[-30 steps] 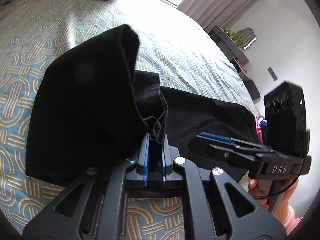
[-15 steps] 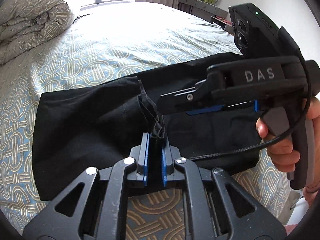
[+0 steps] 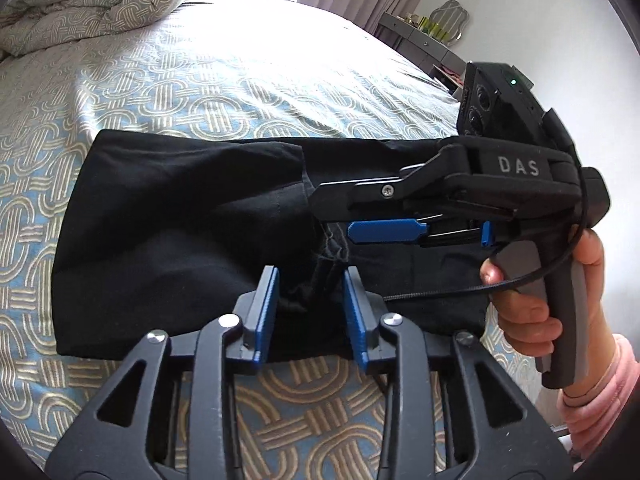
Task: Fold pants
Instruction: 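Grasp the folded edge of the black pants with the right gripper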
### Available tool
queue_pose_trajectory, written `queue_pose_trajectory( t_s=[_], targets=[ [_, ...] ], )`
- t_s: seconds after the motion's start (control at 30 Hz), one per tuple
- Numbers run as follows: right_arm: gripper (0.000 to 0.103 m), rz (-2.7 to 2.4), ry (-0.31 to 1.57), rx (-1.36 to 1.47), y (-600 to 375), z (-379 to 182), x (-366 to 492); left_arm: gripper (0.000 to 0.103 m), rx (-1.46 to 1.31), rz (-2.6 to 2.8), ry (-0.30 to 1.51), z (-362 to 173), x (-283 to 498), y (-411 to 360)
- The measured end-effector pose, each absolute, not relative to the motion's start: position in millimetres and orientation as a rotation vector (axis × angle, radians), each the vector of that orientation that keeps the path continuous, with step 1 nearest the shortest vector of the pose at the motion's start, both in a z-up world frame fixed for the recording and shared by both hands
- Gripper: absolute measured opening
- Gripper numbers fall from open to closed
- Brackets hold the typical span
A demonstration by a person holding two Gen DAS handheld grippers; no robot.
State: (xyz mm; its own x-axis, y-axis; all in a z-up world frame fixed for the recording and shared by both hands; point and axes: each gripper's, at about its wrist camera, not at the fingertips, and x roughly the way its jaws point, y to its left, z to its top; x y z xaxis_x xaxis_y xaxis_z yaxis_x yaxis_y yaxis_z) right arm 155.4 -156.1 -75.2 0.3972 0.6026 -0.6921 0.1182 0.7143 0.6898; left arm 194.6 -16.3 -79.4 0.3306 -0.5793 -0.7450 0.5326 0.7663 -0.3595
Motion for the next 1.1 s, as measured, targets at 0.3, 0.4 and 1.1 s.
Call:
queue_pose_trajectory(
  t_s=[0.3, 0.4, 1.1],
  targets=[
    [0.075, 0.367, 1.214, 0.764, -134, -90, 174, 0.039, -0.163, -0.579, 1.003, -76, 187, 63],
    [0.075, 0.366, 1.226, 0.732, -137, -82, 170, 0.040, -0.180, -0.509, 0.997, -79, 184, 90],
    [0.077, 0.508, 1.240, 1.007, -141, -116, 180, 0.051, -0.139, -0.442, 1.083, -113, 188, 106]
  ],
)
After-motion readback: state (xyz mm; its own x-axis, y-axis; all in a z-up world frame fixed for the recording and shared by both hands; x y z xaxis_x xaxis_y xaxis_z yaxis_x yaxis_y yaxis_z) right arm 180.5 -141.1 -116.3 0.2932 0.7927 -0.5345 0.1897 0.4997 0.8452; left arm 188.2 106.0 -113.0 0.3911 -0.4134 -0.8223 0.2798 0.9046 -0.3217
